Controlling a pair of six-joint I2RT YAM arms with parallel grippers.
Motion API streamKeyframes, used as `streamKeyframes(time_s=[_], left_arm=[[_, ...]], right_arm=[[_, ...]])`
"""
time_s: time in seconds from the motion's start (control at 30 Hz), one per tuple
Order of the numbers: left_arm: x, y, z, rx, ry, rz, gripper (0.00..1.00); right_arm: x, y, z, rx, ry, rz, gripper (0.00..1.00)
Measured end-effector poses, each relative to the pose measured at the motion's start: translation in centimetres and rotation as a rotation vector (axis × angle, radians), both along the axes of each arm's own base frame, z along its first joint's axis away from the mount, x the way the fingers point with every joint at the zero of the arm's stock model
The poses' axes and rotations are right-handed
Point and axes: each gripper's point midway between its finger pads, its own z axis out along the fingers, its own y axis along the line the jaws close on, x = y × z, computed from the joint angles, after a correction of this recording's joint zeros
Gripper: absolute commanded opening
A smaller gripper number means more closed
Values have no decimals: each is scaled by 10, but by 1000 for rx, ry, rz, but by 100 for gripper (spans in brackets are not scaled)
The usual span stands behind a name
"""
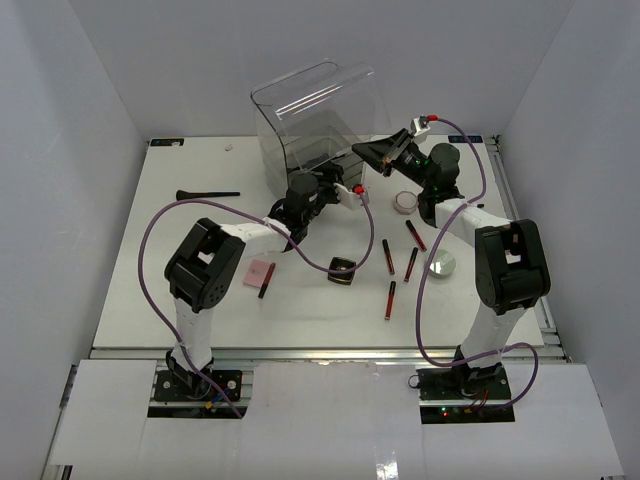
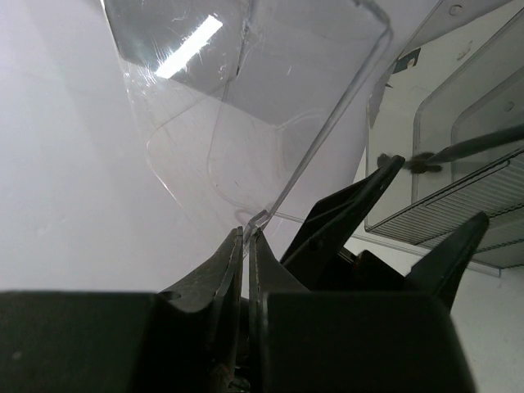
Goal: Organize the makeup
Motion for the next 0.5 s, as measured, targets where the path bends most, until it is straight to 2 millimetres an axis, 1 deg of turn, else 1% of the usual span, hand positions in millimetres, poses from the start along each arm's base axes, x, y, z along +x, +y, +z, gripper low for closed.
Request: streamKeyframes(time_s=[0.2, 0.37, 0.5], left_arm=[[0, 1, 3, -17, -6, 7, 78], [-2, 1, 0, -24, 5, 4, 78], [-13, 2, -4, -29, 22, -4, 79]], right_arm=[[0, 0, 0, 0, -1, 0, 8], [0, 0, 0, 0, -1, -1, 8], [0, 0, 0, 0, -1, -1, 8]])
